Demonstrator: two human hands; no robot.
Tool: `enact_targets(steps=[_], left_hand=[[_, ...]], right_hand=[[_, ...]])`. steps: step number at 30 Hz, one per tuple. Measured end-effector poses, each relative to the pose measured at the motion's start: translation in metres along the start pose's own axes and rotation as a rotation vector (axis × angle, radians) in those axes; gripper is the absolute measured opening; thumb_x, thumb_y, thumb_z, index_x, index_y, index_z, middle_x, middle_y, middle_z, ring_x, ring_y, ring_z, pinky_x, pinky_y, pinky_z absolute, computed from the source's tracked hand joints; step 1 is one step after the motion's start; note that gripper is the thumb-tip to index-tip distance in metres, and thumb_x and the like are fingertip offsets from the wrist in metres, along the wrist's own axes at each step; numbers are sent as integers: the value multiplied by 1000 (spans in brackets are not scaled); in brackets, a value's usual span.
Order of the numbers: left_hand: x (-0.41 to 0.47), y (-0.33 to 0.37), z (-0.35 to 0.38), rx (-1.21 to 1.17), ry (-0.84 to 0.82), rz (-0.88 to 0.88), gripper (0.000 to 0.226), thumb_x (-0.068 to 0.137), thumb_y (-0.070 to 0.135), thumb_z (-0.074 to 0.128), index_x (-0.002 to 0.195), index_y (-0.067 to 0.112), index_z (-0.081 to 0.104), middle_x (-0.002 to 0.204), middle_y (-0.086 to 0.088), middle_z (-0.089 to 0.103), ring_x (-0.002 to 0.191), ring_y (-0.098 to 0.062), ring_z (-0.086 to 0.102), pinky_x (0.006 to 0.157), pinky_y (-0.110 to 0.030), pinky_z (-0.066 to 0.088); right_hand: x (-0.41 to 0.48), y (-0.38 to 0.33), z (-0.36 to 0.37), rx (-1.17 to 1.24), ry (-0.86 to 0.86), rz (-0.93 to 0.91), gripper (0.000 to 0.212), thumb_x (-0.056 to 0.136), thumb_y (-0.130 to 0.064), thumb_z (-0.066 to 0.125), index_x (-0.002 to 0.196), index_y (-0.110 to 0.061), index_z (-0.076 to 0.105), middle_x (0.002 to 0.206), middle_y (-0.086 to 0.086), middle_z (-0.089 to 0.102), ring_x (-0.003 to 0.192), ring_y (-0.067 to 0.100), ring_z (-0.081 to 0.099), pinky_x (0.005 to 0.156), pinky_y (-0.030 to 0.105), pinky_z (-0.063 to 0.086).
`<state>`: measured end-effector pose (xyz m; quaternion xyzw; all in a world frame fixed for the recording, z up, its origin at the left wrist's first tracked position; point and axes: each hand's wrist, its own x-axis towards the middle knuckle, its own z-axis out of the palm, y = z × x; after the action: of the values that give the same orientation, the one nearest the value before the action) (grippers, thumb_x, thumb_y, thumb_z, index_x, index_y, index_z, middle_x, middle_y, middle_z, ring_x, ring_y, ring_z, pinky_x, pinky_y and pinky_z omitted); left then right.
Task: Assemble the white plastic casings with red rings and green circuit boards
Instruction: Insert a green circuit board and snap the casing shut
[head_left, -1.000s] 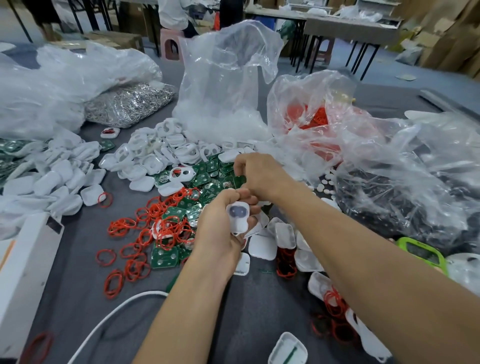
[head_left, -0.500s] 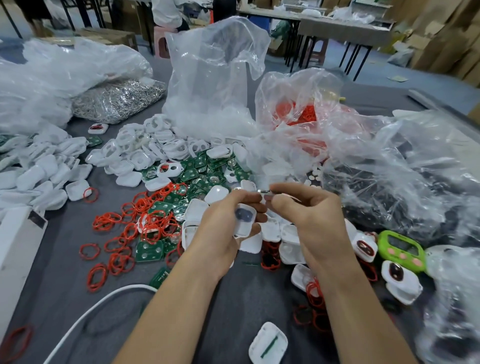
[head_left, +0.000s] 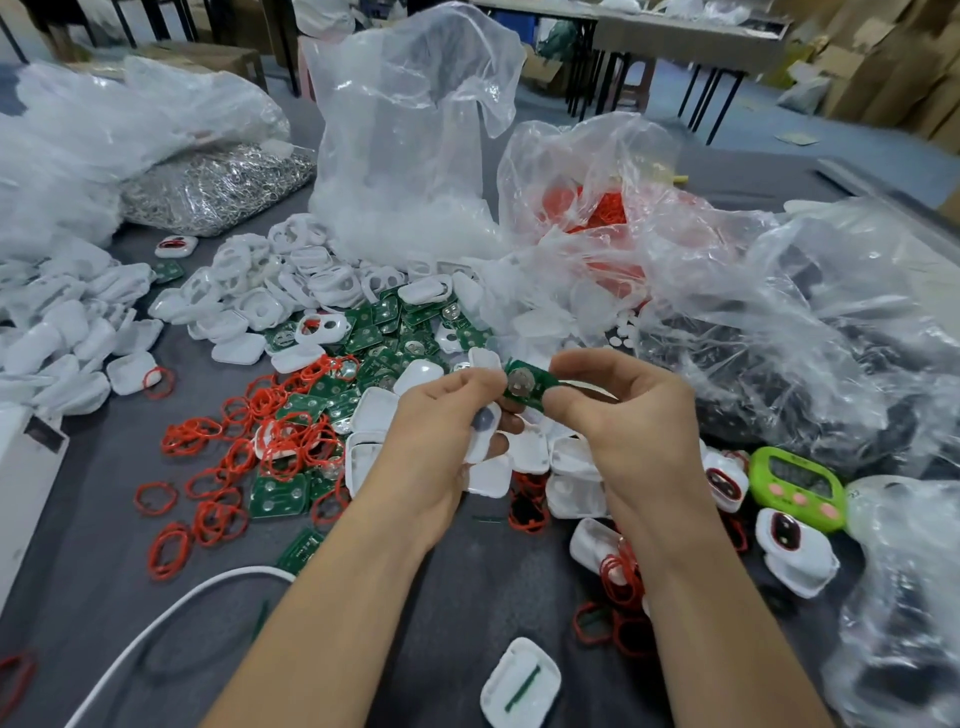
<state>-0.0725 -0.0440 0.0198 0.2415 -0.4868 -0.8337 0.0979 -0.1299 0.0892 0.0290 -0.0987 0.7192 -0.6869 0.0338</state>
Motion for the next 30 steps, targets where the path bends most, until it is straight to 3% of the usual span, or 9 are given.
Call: enact_targets(steps=[4,8,13,19,23,30], left_hand=[[2,-1,0,3,19,28,21,97,8,64,78,13,72,61,-2,69,54,-13,67,49,-20,52],[4,-4,-2,10,-4,56,18,95,2,63,79,8,69,56,-4,66,52,-16,67,49,-22,54],[7,-8,-4,70,-38,89,21,95,-1,61,79,7,72,67,-10,71,52,-16,64,47,-22,50],[6,-13,-5,94,-45,94,14,96,-2,61,87,2,70,67,-12,71,53,-17,63,48,-22,49],[7,-16,-6,114,-8,95,17,97,-3,60,85,1,72,64,-11,69,53,-18,62,47,-23,48],[9,-18,-9,109,12,81,19,97,-5,59,84,1,73,62,-12,69,51,-18,62,46,-23,48]], right_hand=[[1,3,5,95,19,131,30,86,1,76,67,-22,80,65,5,74,57,16,71,57,21,57],[2,5,8,95,10,134,27,93,-1,68,72,-16,74,62,11,72,46,17,60,46,23,50],[2,8,9,67,-33,65,34,99,-8,60,68,-16,72,59,7,67,42,12,46,42,20,38],[4,15,13,5,-8,154,42,101,-7,54,62,-18,65,52,2,60,36,8,34,39,24,29],[4,17,16,65,-6,203,49,100,-3,54,54,-17,64,50,5,58,33,6,33,36,20,28],[2,18,18,100,-9,237,42,101,0,52,61,-9,60,48,4,56,32,7,30,36,18,26]])
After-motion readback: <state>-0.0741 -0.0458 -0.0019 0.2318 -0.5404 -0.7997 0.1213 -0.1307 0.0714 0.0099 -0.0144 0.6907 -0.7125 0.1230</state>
